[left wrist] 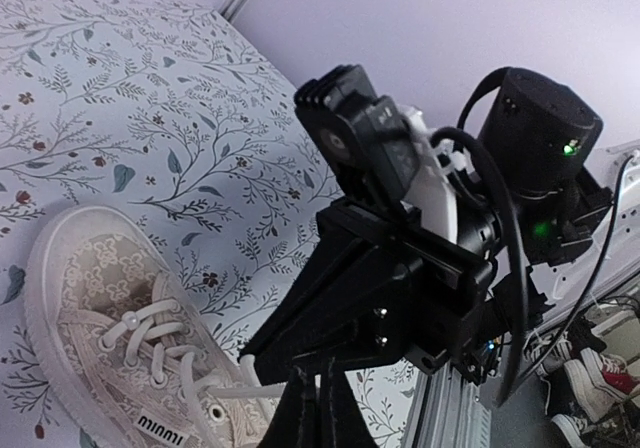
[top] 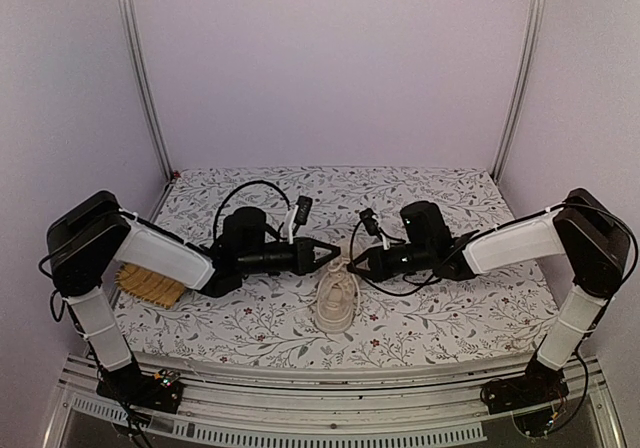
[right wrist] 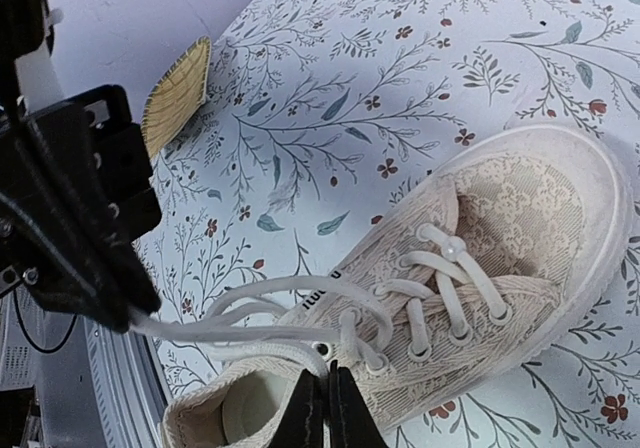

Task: Tie the shoes

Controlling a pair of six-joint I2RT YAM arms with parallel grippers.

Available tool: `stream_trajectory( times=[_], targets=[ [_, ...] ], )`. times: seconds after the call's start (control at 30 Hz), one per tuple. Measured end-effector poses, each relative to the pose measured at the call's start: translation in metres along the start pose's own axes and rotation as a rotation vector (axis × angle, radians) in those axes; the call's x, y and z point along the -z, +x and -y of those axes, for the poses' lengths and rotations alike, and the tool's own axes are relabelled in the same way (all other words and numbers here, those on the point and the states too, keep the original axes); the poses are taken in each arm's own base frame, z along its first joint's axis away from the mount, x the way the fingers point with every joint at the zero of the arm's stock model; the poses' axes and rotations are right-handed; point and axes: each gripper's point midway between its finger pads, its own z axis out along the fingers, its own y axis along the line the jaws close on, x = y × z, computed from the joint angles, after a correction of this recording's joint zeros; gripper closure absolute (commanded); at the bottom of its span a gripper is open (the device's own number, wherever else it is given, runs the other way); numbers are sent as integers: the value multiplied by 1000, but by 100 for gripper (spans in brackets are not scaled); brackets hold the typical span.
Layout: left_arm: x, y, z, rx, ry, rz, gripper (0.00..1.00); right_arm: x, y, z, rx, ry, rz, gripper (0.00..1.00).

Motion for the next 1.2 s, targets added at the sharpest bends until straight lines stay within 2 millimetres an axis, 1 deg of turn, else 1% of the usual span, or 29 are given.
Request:
stream_trajectory(
  times=[0.13, 0.23, 0.33, 0.47, 0.63, 0.83, 0.87, 0.93, 0.97, 1.03, 1.1, 1.17, 1.2],
  targets=[
    [2, 8, 6, -11, 33, -18, 100, -2, -2, 12, -36, 36, -2, 98],
    [3, 12, 8, -17, 49, -29, 100, -2, -4, 16, -54, 50, -6, 98],
    [3, 15, 10, -23, 56, -35, 100, -3, -10, 13, -50, 43, -1, 98],
    [4, 24, 7, -34, 44, -59, 100, -3, -16, 5, -30, 8, 1, 98],
    [2, 41, 6, -60, 20, -107, 100, -5, -8, -3, -6, -39, -34, 98],
    [1, 62, 3, -83, -20, -175, 100, -12, 8, -13, 23, -81, -86, 98],
    [2, 67, 1, -86, -31, -189, 99, -13, 10, -12, 24, -83, -91, 98],
    [2, 73, -1, -96, -48, -208, 91, -14, 14, -12, 24, -83, -102, 98],
    [3, 75, -2, -98, -62, -216, 85, -15, 15, -11, 22, -81, -106, 98],
    [8, 76, -1, -105, -81, -220, 77, -16, 17, -10, 20, -79, -113, 98],
    [12, 71, 3, -117, -92, -211, 66, -17, 19, -9, 17, -77, -117, 98],
    [16, 60, 8, -127, -104, -180, 57, -17, 19, -9, 17, -76, -118, 98],
    [18, 53, 11, -130, -108, -164, 54, -17, 19, -9, 17, -76, -118, 98]
  ],
)
